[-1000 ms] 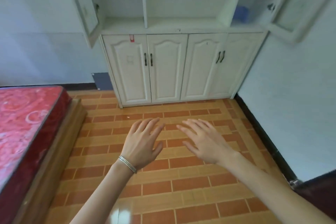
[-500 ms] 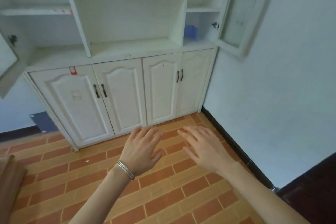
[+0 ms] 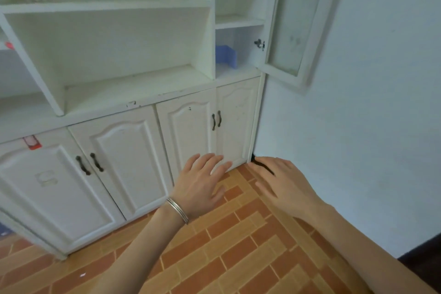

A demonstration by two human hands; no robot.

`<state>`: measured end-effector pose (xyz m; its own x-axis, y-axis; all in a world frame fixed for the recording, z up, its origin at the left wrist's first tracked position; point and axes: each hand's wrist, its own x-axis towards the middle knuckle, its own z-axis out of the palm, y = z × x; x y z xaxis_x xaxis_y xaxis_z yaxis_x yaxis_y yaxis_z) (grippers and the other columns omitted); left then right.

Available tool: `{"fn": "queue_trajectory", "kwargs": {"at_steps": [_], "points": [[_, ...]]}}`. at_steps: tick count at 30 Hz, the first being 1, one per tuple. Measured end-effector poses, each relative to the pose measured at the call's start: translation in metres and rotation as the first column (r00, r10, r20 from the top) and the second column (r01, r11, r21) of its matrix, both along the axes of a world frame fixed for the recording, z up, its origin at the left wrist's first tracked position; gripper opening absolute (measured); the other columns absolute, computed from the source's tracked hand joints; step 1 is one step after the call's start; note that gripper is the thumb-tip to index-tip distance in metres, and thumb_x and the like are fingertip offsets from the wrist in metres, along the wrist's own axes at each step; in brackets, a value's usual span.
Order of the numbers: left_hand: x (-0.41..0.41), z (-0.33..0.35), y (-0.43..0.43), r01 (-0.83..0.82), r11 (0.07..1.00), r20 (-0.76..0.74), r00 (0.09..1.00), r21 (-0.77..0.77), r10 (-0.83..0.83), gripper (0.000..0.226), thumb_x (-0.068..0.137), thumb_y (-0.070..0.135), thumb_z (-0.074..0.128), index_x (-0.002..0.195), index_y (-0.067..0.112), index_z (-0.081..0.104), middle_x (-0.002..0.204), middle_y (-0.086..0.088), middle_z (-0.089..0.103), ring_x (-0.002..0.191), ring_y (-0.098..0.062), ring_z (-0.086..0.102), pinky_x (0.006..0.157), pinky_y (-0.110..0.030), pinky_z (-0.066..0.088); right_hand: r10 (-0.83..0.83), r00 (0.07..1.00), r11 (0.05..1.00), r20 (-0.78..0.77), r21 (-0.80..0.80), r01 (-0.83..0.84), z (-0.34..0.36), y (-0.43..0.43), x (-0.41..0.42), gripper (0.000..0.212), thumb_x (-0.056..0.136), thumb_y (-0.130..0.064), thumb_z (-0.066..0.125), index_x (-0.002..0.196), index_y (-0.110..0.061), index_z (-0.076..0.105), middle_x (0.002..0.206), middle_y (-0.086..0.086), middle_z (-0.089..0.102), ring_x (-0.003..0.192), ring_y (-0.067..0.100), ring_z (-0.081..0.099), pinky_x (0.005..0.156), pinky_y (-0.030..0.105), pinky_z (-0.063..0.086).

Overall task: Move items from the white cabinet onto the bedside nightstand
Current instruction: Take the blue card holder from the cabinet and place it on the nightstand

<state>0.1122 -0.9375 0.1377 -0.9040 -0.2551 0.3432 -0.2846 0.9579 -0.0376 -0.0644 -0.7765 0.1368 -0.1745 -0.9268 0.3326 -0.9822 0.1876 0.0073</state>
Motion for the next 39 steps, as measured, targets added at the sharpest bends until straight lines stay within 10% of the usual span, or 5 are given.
{"fn": "queue_trajectory", "kwargs": {"at_steps": [39], "points": [[-0.459, 0.026, -0.448, -0.023, 0.995, -0.14, 0.99, -0.101, 0.009, 0.05, 0.083, 0.039, 0.04, 0.124, 0.016, 0.058, 0.121, -0.008, 0.061, 0.116, -0.031, 0.054, 0.095, -0.046, 0.044, 0.062, 0.987, 0.983, -0.149, -0.159, -0.086, 0.025, -0.457, -0.483, 0.04, 0.089, -0.027, 0.043, 0.124, -0.014, 0.056, 0.123, 0.009, 0.058, 0.105, 0.025, 0.059, 0.085, 0.038, 0.049]]}}
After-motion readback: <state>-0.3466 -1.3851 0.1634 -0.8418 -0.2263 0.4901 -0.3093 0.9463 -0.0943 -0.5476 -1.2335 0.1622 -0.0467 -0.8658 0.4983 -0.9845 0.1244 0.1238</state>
